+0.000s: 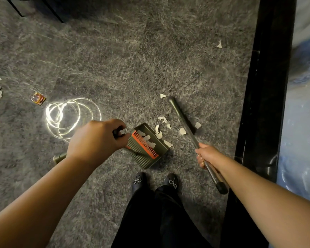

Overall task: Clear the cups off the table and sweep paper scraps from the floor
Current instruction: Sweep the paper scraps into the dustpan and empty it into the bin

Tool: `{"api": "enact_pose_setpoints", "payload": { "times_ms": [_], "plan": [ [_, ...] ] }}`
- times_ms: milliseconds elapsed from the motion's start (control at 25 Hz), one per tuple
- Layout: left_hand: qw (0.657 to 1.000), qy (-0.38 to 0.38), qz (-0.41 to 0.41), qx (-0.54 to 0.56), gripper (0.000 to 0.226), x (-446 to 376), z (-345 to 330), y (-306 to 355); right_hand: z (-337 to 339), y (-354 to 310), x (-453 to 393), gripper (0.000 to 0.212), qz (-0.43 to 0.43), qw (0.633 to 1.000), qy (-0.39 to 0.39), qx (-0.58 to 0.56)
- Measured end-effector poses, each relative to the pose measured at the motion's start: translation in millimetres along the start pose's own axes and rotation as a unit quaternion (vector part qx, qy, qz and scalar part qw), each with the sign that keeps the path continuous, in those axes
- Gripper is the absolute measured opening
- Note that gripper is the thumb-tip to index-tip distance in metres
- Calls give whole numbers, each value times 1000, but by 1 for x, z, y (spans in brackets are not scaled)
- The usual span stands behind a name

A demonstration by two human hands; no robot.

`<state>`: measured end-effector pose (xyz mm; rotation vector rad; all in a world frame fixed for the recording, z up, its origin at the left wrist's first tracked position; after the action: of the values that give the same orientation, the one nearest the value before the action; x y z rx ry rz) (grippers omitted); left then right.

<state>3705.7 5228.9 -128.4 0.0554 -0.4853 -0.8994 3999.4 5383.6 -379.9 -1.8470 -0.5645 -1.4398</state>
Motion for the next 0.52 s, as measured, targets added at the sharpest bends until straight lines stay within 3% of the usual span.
{"api": "enact_pose_setpoints", "payload": {
  "times_ms": [240,520],
  "plan": [
    [1000,-10,-5,3,25,9,-3,-6,-45,31,19,57,-33,998,-46,40],
    [1000,-26,-2,13,28,18,-7,-22,-84,58,70,56,-35,995,-89,-36]
  ]
}}
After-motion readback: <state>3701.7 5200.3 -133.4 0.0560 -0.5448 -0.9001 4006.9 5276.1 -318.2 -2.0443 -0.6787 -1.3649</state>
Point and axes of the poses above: each hand's wrist, its own x-axis away from the middle knuckle, its own z-axis out of the back of the hand, y = z × x, the point moved 8 cm from there along -x, towards the middle knuckle, and after that the axes turned 12 degrees about -y, right-handed, at the moved point
